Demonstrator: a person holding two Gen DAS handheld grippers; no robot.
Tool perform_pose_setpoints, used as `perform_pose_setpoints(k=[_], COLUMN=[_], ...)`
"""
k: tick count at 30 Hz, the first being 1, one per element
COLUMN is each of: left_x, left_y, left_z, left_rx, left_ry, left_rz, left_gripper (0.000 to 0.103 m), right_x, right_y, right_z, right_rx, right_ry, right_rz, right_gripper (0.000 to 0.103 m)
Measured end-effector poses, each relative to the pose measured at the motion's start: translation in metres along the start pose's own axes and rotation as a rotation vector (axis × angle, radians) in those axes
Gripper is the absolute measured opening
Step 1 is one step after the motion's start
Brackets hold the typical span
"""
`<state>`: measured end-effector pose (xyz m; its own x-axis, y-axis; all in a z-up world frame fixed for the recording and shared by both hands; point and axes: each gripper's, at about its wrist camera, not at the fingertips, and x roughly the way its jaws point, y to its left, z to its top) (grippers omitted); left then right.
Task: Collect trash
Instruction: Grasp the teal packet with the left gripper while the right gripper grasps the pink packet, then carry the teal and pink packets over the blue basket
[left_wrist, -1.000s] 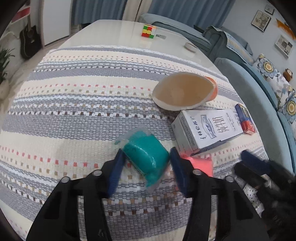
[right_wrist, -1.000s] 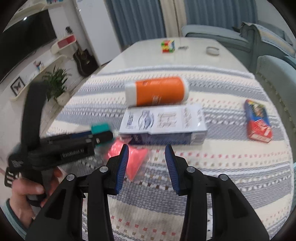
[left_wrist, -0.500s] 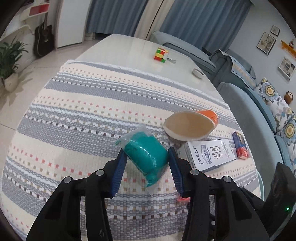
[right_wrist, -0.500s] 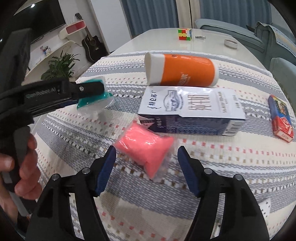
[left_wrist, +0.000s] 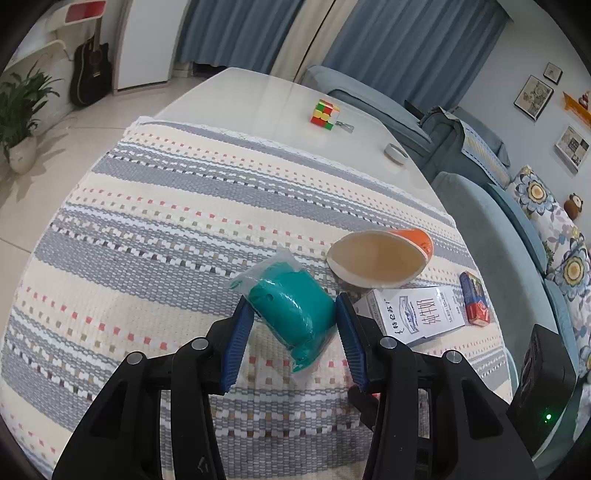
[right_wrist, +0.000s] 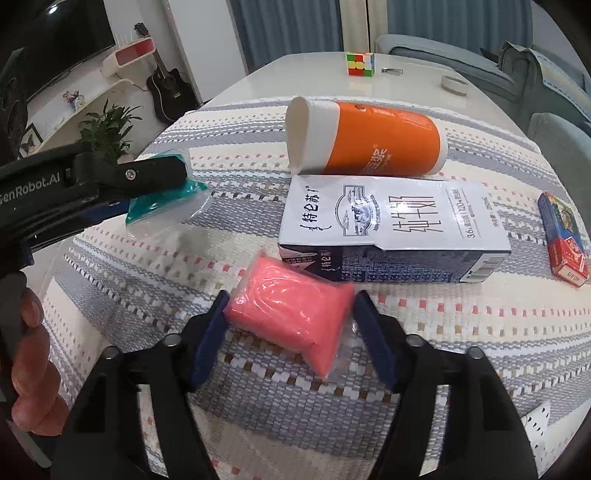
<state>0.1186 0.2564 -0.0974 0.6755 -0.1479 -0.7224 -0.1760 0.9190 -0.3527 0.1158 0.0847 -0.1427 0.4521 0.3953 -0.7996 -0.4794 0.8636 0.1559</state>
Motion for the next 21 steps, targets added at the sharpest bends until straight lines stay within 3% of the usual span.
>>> perform_pose_setpoints(k=[12,21], left_x=[-0.022,-0.059], left_y=[-0.010,-0.069], left_z=[0.002,-0.014], left_rx=[0.022,0.137], left_ry=[-0.064,-0.146], left_rz=[-0.032,-0.171], left_gripper=[0.044,0.044], right_x=[-0.040,-0.129], right_y=[-0.017,-0.065], right_z=[-0.001,0.000], right_rx=[0.028,0.084], right_ry=[-0.068,-0.233], right_rz=[-0.026,-0.105], right_gripper=[0.054,0.054])
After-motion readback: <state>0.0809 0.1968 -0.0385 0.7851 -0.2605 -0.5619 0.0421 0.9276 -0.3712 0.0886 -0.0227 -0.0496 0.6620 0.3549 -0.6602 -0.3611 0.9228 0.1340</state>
